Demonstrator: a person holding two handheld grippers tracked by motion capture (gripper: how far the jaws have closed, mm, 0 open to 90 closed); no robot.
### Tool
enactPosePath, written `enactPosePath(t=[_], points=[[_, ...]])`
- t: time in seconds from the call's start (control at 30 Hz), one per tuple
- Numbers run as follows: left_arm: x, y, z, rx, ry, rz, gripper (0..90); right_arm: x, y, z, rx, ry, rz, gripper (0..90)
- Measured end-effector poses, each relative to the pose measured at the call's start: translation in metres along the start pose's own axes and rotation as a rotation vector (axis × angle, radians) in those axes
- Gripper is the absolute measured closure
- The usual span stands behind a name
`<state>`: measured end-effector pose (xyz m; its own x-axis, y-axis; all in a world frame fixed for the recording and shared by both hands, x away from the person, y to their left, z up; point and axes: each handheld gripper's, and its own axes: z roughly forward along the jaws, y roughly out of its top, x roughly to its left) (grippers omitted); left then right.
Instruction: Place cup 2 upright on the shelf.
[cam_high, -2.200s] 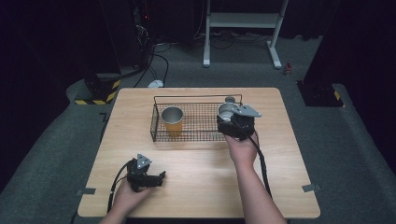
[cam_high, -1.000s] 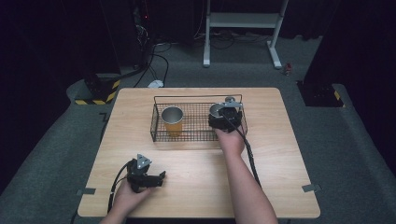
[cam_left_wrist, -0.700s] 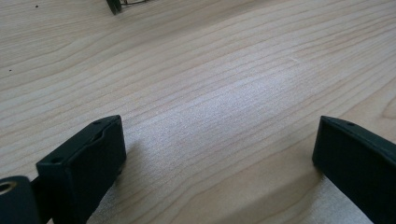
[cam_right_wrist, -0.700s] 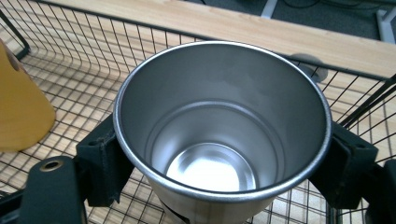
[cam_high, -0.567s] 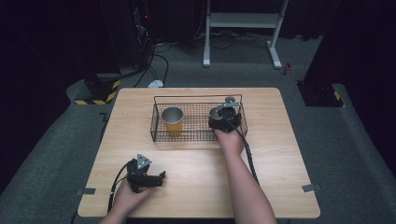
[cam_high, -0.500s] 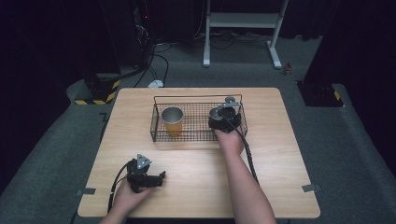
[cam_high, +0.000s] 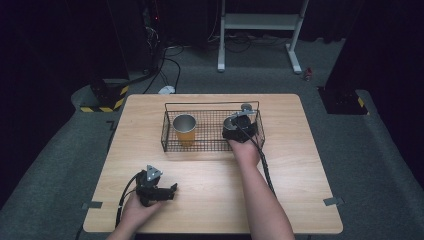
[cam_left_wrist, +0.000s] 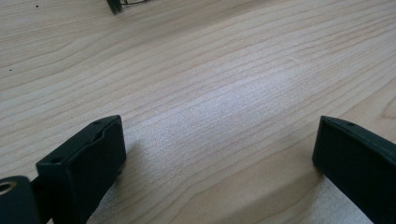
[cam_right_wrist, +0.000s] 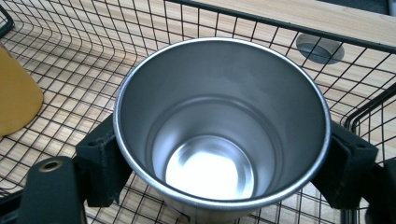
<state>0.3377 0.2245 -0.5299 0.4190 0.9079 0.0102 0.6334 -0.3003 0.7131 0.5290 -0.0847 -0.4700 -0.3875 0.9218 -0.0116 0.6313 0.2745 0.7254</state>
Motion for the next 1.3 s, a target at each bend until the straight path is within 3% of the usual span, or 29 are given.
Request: enactPosePath(t=[0.37,0.5,0.7,1.17,1.3], points=[[0.0,0.0,0.0,0.0,0.001,-0.001,3.0,0.002,0.0,0.0,0.007,-0.001,-0.019,16.9],[0.0,0.0,0.0,0.0,0.001,-0.001,3.0,0.002,0.0,-0.001,0.01,0.015,-0.003,14.7],[0.0,0.0,0.0,0.0,0.002,-0.001,3.1,0.002,0.001,-0.004,0.002,-0.002,-0.003,12.0],[0.0,0.0,0.0,0.0,0.002,-0.001,3.0,0.005,0.008,-0.031,-0.08,-0.031,-0.021,9.8],[-0.001,0.0,0.0,-0.002,0.001,-0.005,3.0,0.006,0.009,-0.045,-0.114,-0.008,-0.028,9.8]])
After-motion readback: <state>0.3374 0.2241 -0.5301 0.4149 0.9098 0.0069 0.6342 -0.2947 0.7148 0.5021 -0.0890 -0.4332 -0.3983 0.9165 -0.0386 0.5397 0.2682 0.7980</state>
